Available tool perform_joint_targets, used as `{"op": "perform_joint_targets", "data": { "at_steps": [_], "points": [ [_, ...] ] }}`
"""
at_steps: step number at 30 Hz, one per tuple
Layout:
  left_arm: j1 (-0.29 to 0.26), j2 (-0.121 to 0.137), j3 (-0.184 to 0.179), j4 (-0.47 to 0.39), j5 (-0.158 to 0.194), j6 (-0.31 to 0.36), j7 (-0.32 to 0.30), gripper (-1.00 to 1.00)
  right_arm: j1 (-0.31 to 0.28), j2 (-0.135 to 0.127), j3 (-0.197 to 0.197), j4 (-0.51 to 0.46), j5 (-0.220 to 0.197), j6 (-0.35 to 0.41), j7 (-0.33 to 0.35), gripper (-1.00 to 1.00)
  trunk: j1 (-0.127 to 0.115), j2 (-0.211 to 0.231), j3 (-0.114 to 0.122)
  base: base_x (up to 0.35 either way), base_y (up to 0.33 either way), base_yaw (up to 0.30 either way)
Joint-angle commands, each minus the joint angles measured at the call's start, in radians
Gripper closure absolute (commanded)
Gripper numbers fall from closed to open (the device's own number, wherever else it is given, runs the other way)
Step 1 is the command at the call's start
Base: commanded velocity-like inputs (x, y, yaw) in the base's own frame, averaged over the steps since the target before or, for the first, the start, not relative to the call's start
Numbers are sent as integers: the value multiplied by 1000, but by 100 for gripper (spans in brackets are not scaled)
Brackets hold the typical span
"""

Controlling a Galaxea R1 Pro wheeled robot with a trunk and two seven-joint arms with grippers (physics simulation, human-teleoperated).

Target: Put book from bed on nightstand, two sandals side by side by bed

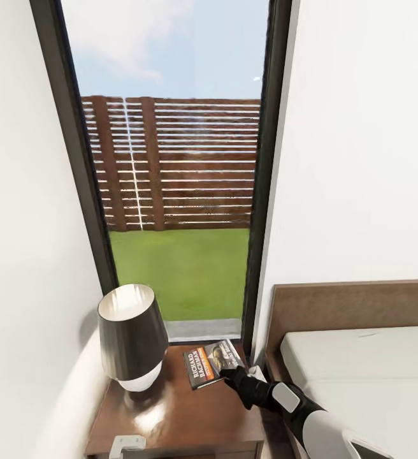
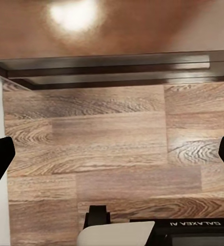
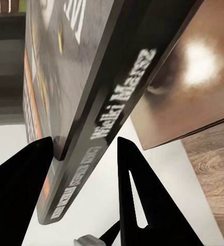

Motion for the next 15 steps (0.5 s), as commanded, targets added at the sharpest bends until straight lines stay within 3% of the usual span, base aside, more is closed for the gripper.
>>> {"op": "perform_joint_targets", "data": {
  "at_steps": [1, 15],
  "points": [
    [0, -1, 8, -4, -7, 7, -7, -100, 0, 0, -6, -1, -1, 7, -1, 100, 4, -8, -5, 0, 0, 0],
    [0, -1, 8, -4, -7, 6, -6, -100, 0, 1, -6, -1, -2, 7, -36, 100, 58, -106, -49, 0, 0, 0]
  ]
}}
